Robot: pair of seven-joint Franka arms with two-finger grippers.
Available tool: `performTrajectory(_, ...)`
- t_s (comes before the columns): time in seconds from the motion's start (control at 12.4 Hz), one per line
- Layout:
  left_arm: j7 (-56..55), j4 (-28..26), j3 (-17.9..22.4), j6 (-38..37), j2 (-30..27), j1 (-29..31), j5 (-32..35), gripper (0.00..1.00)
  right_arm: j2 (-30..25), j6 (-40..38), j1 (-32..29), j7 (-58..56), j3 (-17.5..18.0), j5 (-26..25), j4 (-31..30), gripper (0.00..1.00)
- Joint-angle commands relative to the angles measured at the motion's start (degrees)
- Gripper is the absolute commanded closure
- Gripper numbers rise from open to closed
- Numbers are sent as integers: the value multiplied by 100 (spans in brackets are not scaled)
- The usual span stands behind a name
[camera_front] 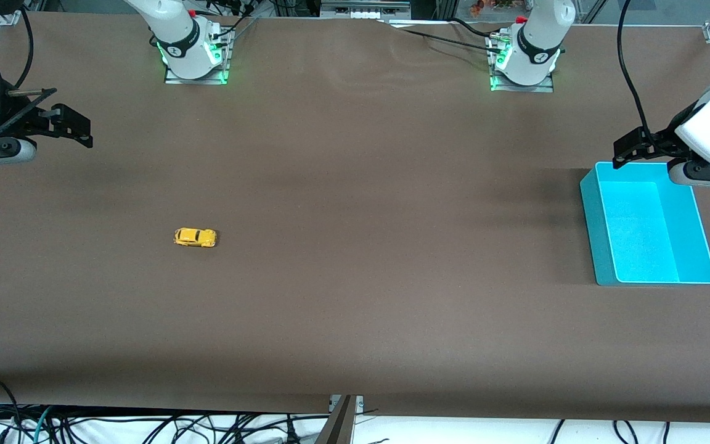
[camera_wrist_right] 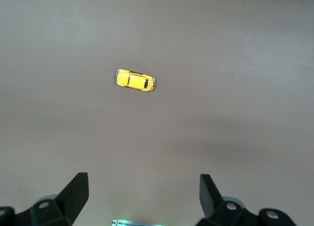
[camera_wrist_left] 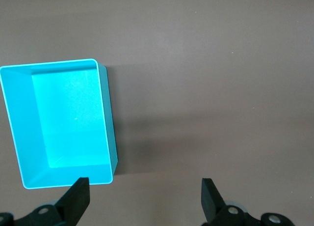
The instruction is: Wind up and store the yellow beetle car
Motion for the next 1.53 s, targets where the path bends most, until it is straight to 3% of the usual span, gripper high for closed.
performTrajectory(0.0,29,182,-15,-109,82,28,-28,0,-9,-44,-71,-74,38,25,109,0)
performTrajectory(1.45,11,182,-24,-197,82,28,-19,0,-26,-44,-71,-30,73,16,109,0)
